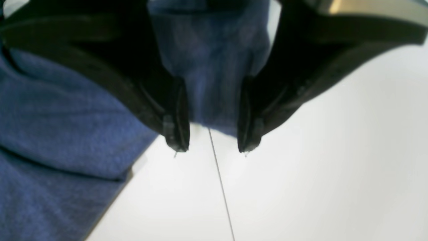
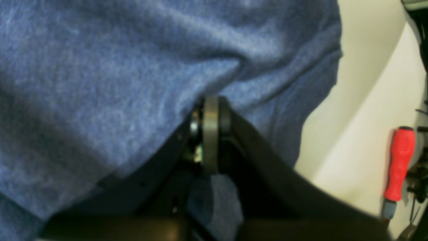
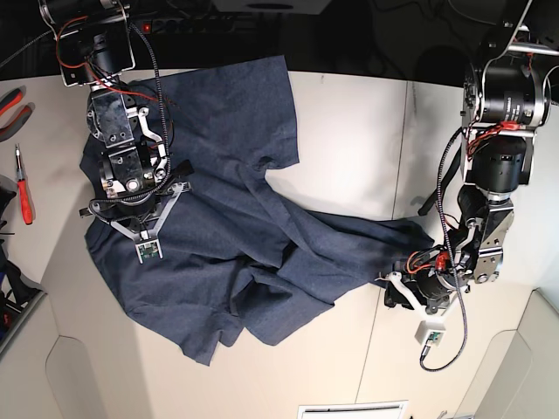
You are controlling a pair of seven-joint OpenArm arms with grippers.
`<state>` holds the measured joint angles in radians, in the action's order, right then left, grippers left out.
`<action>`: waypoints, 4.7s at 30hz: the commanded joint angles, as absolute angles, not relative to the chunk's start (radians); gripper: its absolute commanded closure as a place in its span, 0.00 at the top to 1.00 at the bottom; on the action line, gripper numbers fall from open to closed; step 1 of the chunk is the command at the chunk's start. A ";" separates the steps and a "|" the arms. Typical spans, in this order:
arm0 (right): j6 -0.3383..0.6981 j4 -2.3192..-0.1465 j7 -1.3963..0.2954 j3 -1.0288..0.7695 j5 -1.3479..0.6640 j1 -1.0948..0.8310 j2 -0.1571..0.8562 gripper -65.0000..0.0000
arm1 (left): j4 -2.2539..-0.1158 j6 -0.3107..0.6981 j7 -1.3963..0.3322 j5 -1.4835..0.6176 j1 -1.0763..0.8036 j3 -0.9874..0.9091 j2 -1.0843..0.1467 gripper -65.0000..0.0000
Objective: Layout the t-shirt on the table in an organized manner, then fold the t-shirt properly
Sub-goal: 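Drag the hem further outward with the left gripper across the table, then release the hem with the left gripper and move it back toward the shirt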
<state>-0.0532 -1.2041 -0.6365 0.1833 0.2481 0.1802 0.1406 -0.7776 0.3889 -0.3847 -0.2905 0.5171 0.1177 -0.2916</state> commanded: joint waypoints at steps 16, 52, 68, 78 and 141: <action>-0.048 -1.208 -0.663 0.183 0.235 0.185 0.141 0.00 | -0.614 0.355 -0.300 -0.288 0.598 0.149 -0.295 0.00; -0.086 -1.207 -0.682 0.176 0.277 0.185 0.142 0.00 | -1.650 0.513 -0.711 -0.692 -0.153 -0.427 -0.364 0.00; -0.087 -1.207 -0.677 0.168 0.281 0.186 0.155 0.00 | -1.650 0.562 -0.677 -0.405 -0.250 -0.427 -0.319 0.19; -0.086 -1.207 -0.648 0.106 0.278 0.225 0.154 0.00 | -1.655 0.418 -0.597 -0.256 -0.278 -0.427 -0.391 0.19; 0.147 -1.446 -0.913 0.157 0.004 -0.080 0.067 0.00 | -0.536 0.400 -0.160 -0.176 0.659 0.212 -0.111 0.38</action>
<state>0.1528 -1.4540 -0.8413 0.1570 -0.0154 -0.0669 0.0586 -0.5240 0.4038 -0.1825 -0.1696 0.6266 0.2150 -0.1101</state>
